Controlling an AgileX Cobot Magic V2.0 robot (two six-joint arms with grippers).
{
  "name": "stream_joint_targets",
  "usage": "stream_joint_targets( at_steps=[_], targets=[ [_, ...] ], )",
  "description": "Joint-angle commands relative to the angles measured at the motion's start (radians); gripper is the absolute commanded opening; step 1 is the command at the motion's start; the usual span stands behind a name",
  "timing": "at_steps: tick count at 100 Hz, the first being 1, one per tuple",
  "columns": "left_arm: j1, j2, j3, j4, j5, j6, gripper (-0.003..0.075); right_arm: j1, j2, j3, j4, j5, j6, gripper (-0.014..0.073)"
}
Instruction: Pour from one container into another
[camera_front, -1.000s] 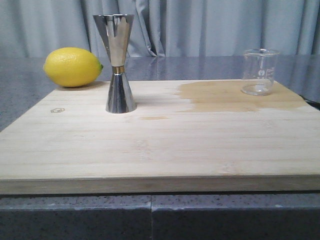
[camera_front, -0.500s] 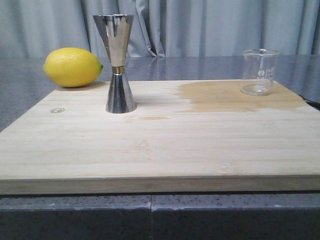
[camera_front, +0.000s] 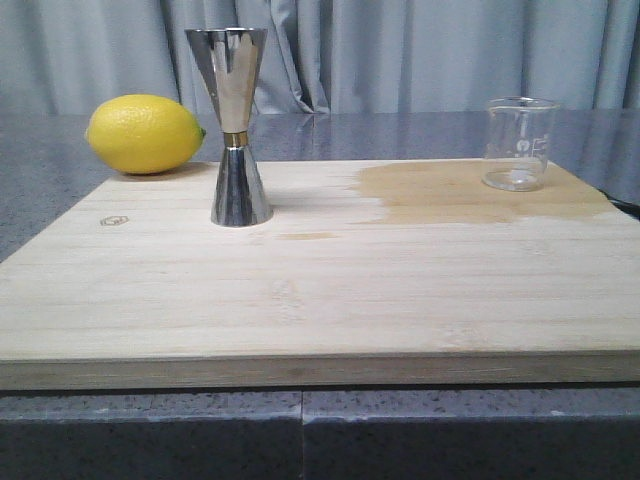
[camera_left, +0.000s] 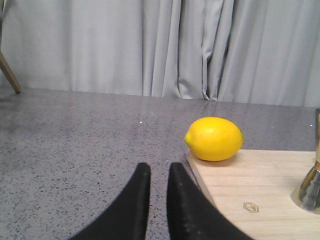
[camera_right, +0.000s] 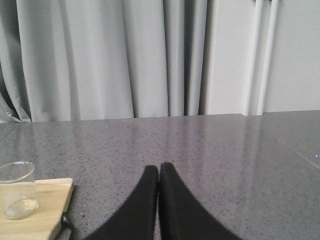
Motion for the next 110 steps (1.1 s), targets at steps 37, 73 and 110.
stream_joint_targets(
  at_steps=[37, 73, 110],
  targets=[
    [0.004, 0.01, -0.027, -0.034, 0.047, -0.008, -0.0019, -0.006, -0.016, -0.023, -0.008, -0.121, -0.018, -0.0071],
    [0.004, 0.01, -0.027, -0.034, 0.011, -0.008, -0.0019, -0.006, -0.016, -0.023, -0.005, -0.127, -0.018, -0.0072],
    [0.004, 0.01, -0.025, -0.034, 0.035, -0.006, -0.0019, -0.006, -0.016, -0.023, -0.005, -0.127, -0.018, -0.0072]
  ],
)
